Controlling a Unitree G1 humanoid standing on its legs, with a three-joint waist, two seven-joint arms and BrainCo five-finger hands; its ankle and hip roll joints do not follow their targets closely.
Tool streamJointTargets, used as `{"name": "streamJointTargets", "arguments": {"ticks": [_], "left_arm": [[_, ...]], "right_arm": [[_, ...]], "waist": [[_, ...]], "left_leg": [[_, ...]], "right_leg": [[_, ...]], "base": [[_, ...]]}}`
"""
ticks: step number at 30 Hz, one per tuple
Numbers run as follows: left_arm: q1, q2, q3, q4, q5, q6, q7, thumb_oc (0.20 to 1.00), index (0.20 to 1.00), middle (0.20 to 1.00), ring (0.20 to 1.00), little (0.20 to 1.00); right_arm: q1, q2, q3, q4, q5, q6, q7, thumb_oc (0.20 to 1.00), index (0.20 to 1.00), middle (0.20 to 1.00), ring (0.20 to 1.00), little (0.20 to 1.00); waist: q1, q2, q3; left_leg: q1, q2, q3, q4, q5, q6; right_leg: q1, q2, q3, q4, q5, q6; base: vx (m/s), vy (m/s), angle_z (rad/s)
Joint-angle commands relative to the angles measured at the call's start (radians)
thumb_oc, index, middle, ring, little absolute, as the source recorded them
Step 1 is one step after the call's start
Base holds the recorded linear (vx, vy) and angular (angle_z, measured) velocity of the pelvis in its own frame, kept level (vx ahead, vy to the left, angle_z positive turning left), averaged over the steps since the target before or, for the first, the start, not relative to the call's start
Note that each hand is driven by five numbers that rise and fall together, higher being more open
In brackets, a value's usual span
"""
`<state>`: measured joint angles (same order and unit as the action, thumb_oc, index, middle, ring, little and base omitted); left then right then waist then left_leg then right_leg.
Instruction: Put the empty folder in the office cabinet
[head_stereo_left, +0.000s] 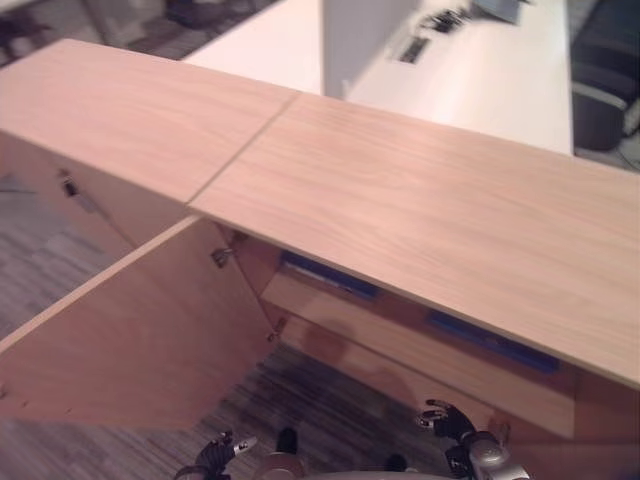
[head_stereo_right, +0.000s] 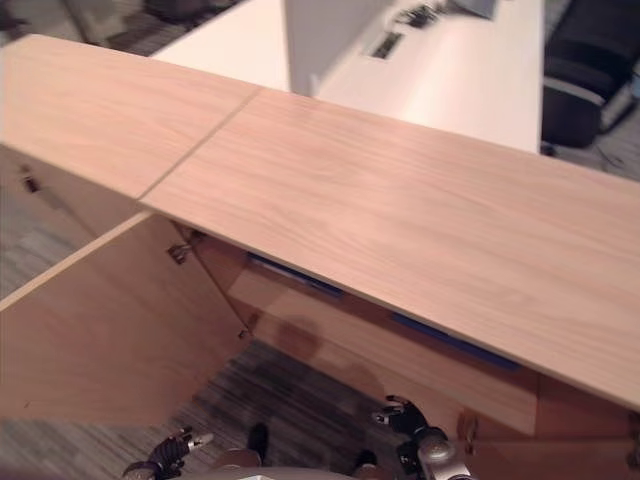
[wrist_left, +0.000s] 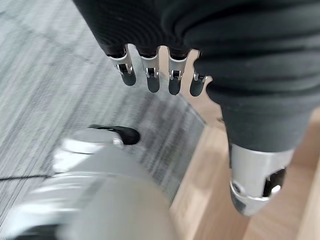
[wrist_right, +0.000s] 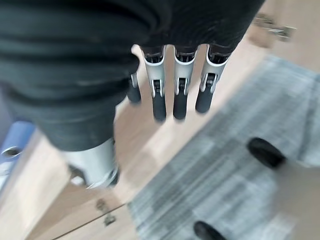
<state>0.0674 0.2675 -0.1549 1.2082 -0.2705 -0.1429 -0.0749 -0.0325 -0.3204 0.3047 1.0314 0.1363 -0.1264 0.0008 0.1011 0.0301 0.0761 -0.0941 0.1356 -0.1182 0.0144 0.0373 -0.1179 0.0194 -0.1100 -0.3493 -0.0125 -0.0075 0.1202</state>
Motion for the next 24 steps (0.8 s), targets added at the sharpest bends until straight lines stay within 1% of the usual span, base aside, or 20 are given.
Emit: {"name": "streamJointTargets", "arguments": {"ticks": [1, 2, 3, 4, 5, 6, 7, 8, 10, 11, 12, 15, 16, 17, 19, 22, 24], "left_arm": [[-0.063, 0.003, 0.038, 0.014, 0.010, -0.003, 0.009, 1.000, 1.000, 1.000, 1.000, 1.000], [-0.064, 0.002, 0.038, 0.014, 0.010, -0.003, 0.009, 1.000, 1.000, 1.000, 1.000, 1.000], [-0.063, 0.002, 0.047, 0.017, 0.008, -0.003, 0.008, 1.000, 1.000, 1.000, 1.000, 1.000], [-0.057, 0.001, 0.053, 0.024, 0.015, -0.001, 0.006, 1.000, 1.000, 1.000, 1.000, 1.000], [-0.055, -0.004, 0.050, 0.038, 0.039, 0.002, 0.001, 1.000, 1.000, 1.000, 1.000, 1.000], [-0.054, -0.005, 0.049, 0.038, 0.039, 0.002, 0.001, 1.000, 1.000, 1.000, 1.000, 1.000], [-0.053, -0.007, 0.038, 0.042, 0.056, 0.006, -0.005, 1.000, 1.000, 1.000, 1.000, 1.000], [-0.053, -0.008, 0.038, 0.042, 0.056, 0.006, -0.005, 1.000, 1.000, 1.000, 1.000, 1.000], [-0.035, -0.012, 0.048, 0.044, 0.070, 0.011, -0.009, 1.000, 1.000, 1.000, 1.000, 1.000], [-0.030, -0.011, 0.049, 0.049, 0.080, 0.014, -0.007, 1.000, 1.000, 1.000, 1.000, 1.000], [-0.032, -0.009, 0.048, 0.057, 0.087, 0.016, -0.009, 1.000, 1.000, 1.000, 1.000, 1.000], [-0.032, -0.003, 0.049, 0.059, 0.093, 0.018, -0.014, 1.000, 1.000, 1.000, 1.000, 1.000], [-0.038, -0.001, 0.049, 0.056, 0.087, 0.018, -0.017, 1.000, 1.000, 1.000, 1.000, 1.000], [-0.043, 0.001, 0.047, 0.056, 0.085, 0.020, -0.018, 1.000, 1.000, 1.000, 1.000, 1.000], [-0.041, 0.003, 0.047, 0.058, 0.091, 0.024, -0.024, 1.000, 1.000, 1.000, 1.000, 1.000], [-0.045, 0.000, 0.036, 0.059, 0.109, 0.026, -0.030, 1.000, 1.000, 1.000, 1.000, 1.000], [-0.045, -0.003, 0.031, 0.060, 0.117, 0.026, -0.032, 1.000, 1.000, 1.000, 1.000, 1.000]], "right_arm": [[-0.014, -0.046, 0.002, -0.028, -0.011, -0.004, -0.002, 1.000, 1.000, 1.000, 1.000, 1.000], [-0.015, -0.046, 0.002, -0.028, -0.011, -0.004, -0.002, 1.000, 1.000, 1.000, 1.000, 1.000], [-0.012, -0.049, 0.003, -0.013, -0.019, -0.003, 0.001, 1.000, 1.000, 1.000, 1.000, 1.000], [-0.001, -0.049, -0.008, 0.020, -0.020, 0.004, 0.007, 1.000, 1.000, 1.000, 1.000, 1.000], [0.022, -0.048, -0.042, 0.063, -0.008, 0.015, 0.013, 1.000, 1.000, 1.000, 1.000, 1.000], [0.022, -0.048, -0.042, 0.063, -0.008, 0.015, 0.013, 1.000, 1.000, 1.000, 1.000, 1.000], [0.044, -0.046, -0.066, 0.090, 0.003, 0.026, 0.016, 1.000, 1.000, 1.000, 1.000, 1.000], [0.045, -0.046, -0.066, 0.090, 0.003, 0.026, 0.016, 1.000, 1.000, 1.000, 1.000, 1.000], [0.067, -0.043, -0.082, 0.122, -0.010, 0.035, 0.025, 1.000, 1.000, 1.000, 1.000, 1.000], [0.070, -0.043, -0.090, 0.144, -0.012, 0.041, 0.023, 1.000, 1.000, 1.000, 1.000, 1.000], [0.076, -0.043, -0.116, 0.180, -0.004, 0.048, 0.017, 1.000, 1.000, 1.000, 1.000, 1.000], [0.083, -0.038, -0.132, 0.210, 0.002, 0.053, 0.020, 1.000, 1.000, 1.000, 1.000, 1.000], [0.085, -0.035, -0.133, 0.227, -0.007, 0.057, 0.018, 1.000, 1.000, 1.000, 1.000, 1.000], [0.083, -0.035, -0.135, 0.232, -0.010, 0.060, 0.018, 1.000, 1.000, 1.000, 1.000, 1.000], [0.083, -0.034, -0.137, 0.235, -0.013, 0.064, 0.019, 1.000, 1.000, 1.000, 1.000, 1.000], [0.071, -0.030, -0.143, 0.234, -0.007, 0.063, 0.010, 1.000, 1.000, 1.000, 1.000, 1.000], [0.067, -0.028, -0.142, 0.238, -0.004, 0.062, 0.008, 1.000, 1.000, 1.000, 1.000, 1.000]], "waist": [[-0.043, -0.040, 0.050], [-0.044, -0.040, 0.048], [-0.053, -0.047, 0.044], [-0.072, -0.053, 0.032], [-0.102, -0.056, 0.014], [-0.103, -0.055, 0.014], [-0.124, -0.051, 0.009], [-0.124, -0.050, 0.010], [-0.132, -0.042, -0.007], [-0.132, -0.040, -0.012], [-0.133, -0.043, -0.014], [-0.131, -0.054, -0.016], [-0.128, -0.059, -0.014], [-0.127, -0.061, -0.012], [-0.125, -0.067, -0.017], [-0.128, -0.070, -0.031], [-0.126, -0.064, -0.030]], "left_leg": [[-0.012, 0.027, 0.193, 0.023, 0.040, -0.024], [-0.017, 0.027, 0.193, 0.024, 0.042, -0.023], [0.005, 0.031, 0.227, 0.086, 0.017, -0.019], [0.059, 0.036, 0.281, 0.157, -0.021, -0.017], [0.117, 0.049, 0.338, 0.201, -0.042, -0.020], [0.116, 0.051, 0.337, 0.203, -0.044, -0.020], [0.132, 0.048, 0.360, 0.210, -0.052, -0.017], [0.132, 0.048, 0.359, 0.209, -0.052, -0.017], [0.164, 0.026, 0.372, 0.151, -0.105, -0.006], [0.167, 0.016, 0.370, 0.138, -0.111, -0.005], [0.165, 0.004, 0.362, 0.129, -0.100, -0.006], [0.189, -0.017, 0.361, 0.087, -0.122, 0.006], [0.191, -0.024, 0.348, 0.075, -0.124, 0.010], [0.192, -0.027, 0.342, 0.068, -0.125, 0.011], [0.212, -0.035, 0.339, 0.034, -0.143, 0.021], [0.237, -0.054, 0.328, -0.034, -0.134, 0.032], [0.252, -0.054, 0.328, -0.051, -0.137, 0.034]], "right_leg": [[-0.039, -0.040, -0.005, 0.054, -0.056, 0.013], [-0.042, -0.040, -0.006, 0.053, -0.052, 0.014], [-0.047, -0.050, -0.019, 0.056, -0.041, 0.008], [-0.049, -0.055, -0.043, 0.062, -0.041, -0.007], [-0.053, -0.060, -0.074, 0.069, -0.039, -0.017], [-0.053, -0.060, -0.074, 0.070, -0.040, -0.017], [-0.050, -0.063, -0.098, 0.075, -0.035, -0.020], [-0.048, -0.063, -0.099, 0.074, -0.035, -0.020], [-0.042, -0.063, -0.086, 0.065, -0.017, -0.011], [-0.036, -0.061, -0.074, 0.057, -0.010, -0.007], [-0.029, -0.069, -0.069, 0.039, 0.016, 0.001], [-0.023, -0.080, -0.056, 0.019, 0.042, 0.014], [-0.022, -0.088, -0.054, 0.012, 0.054, 0.021], [-0.023, -0.090, -0.052, 0.010, 0.060, 0.024], [-0.021, -0.095, -0.051, 0.005, 0.065, 0.030], [-0.033, -0.103, -0.054, 0.004, 0.083, 0.040], [-0.031, -0.099, -0.050, 0.004, 0.084, 0.042]], "base": [[-0.14, 0.066, 0.40], [-0.15, 0.049, 0.52], [-0.12, 0.037, 0.40], [-0.17, 0.074, 1.08], [-0.11, 0.058, 0.88], [-0.07, 0.082, 0.86], [-0.01, 0.041, 0.43], [0.00, 0.089, 0.73], [0.06, 0.121, 0.65], [0.05, 0.217, 0.21], [0.02, 0.211, 0.01], [-0.03, 0.144, -0.02], [-0.09, 0.136, -0.01], [-0.09, 0.120, 0.06], [-0.05, 0.070, 0.20], [-0.10, 0.088, 0.13], [-0.08, 0.053, 0.16]]}}
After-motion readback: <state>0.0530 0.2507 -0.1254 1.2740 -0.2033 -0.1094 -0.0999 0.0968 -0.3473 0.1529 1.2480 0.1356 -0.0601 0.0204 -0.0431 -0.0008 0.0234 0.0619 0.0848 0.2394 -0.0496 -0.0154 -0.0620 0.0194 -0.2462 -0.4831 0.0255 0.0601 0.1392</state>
